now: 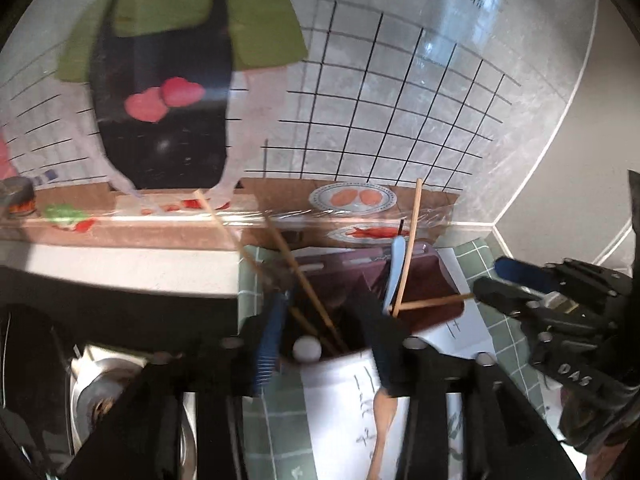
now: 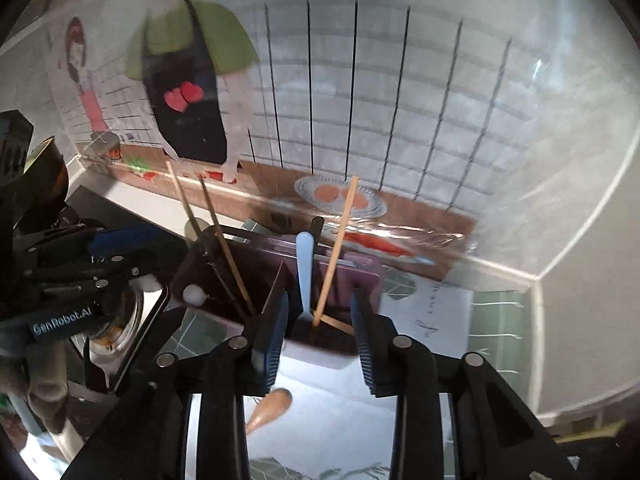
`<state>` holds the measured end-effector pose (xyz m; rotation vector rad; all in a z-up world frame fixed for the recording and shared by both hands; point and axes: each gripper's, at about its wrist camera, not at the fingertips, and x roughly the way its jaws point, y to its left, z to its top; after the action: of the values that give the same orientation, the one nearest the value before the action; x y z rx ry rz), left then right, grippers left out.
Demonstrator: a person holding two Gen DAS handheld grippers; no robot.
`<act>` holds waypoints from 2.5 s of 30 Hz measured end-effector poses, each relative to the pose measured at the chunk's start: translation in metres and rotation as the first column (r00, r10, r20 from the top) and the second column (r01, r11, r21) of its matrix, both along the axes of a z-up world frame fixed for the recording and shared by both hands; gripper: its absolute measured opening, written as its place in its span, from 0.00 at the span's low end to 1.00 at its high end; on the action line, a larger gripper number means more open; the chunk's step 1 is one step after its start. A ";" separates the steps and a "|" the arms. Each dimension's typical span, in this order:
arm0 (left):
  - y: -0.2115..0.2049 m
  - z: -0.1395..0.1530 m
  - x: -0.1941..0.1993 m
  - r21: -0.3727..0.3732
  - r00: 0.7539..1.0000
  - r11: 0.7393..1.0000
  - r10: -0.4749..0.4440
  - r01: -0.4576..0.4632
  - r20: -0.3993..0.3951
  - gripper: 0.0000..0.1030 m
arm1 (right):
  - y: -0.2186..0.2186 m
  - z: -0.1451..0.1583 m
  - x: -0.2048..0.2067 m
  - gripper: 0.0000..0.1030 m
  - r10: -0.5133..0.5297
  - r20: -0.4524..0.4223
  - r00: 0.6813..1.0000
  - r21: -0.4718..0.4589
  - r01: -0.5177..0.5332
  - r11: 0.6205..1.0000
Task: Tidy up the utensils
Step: 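Open both grippers to release the chopsticks into the caddy, then lower the left gripper onto the wooden spoon while the right grasps the white plastic knife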
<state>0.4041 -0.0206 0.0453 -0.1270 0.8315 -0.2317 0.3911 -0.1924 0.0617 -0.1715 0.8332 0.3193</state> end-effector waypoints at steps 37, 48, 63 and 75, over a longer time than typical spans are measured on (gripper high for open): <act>-0.046 -0.138 -0.140 0.054 0.951 0.993 -0.081 0.102 -0.299 0.56 | -0.065 -0.160 -0.127 0.27 -0.002 -0.337 0.942 -0.035 -0.011 0.999; -0.091 -0.128 -0.092 0.117 0.945 0.973 -0.160 0.200 -0.286 0.56 | -0.085 -0.146 -0.140 0.07 -0.040 -0.315 0.948 -0.022 0.035 0.999; -0.130 -0.140 -0.045 0.143 0.912 0.947 -0.223 0.286 -0.345 0.56 | -0.138 -0.121 -0.153 0.07 -0.144 -0.297 0.944 0.100 0.180 0.979; -0.126 -0.147 -0.030 0.162 0.916 0.955 -0.175 0.247 -0.362 0.25 | -0.130 -0.110 -0.147 0.07 -0.150 -0.273 0.950 0.131 0.191 0.973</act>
<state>0.3739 -0.1470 -0.1012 0.1231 1.2158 -0.3325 0.2444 -0.3220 -0.0484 0.0919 1.0729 0.2446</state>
